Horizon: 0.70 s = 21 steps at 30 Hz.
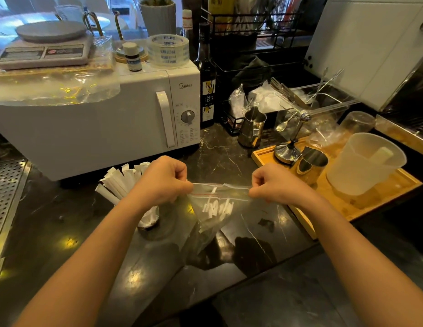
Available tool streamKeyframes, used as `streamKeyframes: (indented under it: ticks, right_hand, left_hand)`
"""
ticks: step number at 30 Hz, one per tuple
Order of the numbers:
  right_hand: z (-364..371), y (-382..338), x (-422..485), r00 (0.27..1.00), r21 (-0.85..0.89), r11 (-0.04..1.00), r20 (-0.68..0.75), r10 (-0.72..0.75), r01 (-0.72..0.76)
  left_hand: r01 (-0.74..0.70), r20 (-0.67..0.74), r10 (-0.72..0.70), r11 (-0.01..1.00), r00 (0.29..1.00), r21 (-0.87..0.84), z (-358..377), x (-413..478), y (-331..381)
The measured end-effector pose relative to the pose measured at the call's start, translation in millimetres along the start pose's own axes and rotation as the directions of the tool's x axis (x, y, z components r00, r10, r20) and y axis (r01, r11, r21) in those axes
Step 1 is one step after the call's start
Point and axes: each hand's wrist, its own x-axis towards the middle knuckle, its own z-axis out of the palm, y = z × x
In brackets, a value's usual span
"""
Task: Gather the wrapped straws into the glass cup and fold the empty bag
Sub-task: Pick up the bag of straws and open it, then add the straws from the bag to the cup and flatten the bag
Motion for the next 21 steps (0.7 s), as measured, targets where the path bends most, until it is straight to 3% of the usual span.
streamKeyframes:
  ticks: [5, 9, 11, 13, 15, 19, 21]
  right_hand:
    - [-1, 1, -7, 0.999, 0.025, 0.999, 0.023, -0.039, 0.039]
    - [1, 6, -9, 0.964, 0.059, 0.998, 0.263, -0.03, 0.015]
    - [4, 5, -10, 0.935, 0.234, 0.972, 0.349, -0.062, -0.023]
    - [9, 7, -10, 0.905, 0.527, 0.834, 0.417, -0.086, -0.164]
    - [20, 11, -10, 0.878, 0.74, 0.586, 0.468, -0.098, -0.329]
    - [49, 22, -10, 0.812, 0.808, 0.192, 0.579, -0.076, -0.557]
    - [62, 18, -11, 0.802, 0.82, 0.088, 0.572, -0.171, -0.566]
  left_hand:
    - [0.002, -0.047, -0.004, 0.999, 0.999, -0.035, 2, 2, 4]
    - [-0.081, 0.028, 0.081, 0.997, 0.996, -0.008, 6, 2, 14]
    - [-0.147, 0.084, 0.145, 0.989, 0.986, 0.023, 9, 5, 23]
    - [-0.215, 0.153, 0.204, 0.975, 0.967, 0.062, 13, 8, 31]
    - [-0.288, 0.21, 0.26, 0.951, 0.942, 0.114, 18, 12, 38]
    - [-0.426, 0.263, 0.377, 0.89, 0.888, 0.163, 28, 14, 48]
    - [-0.482, 0.275, 0.433, 0.864, 0.858, 0.145, 33, 13, 53]
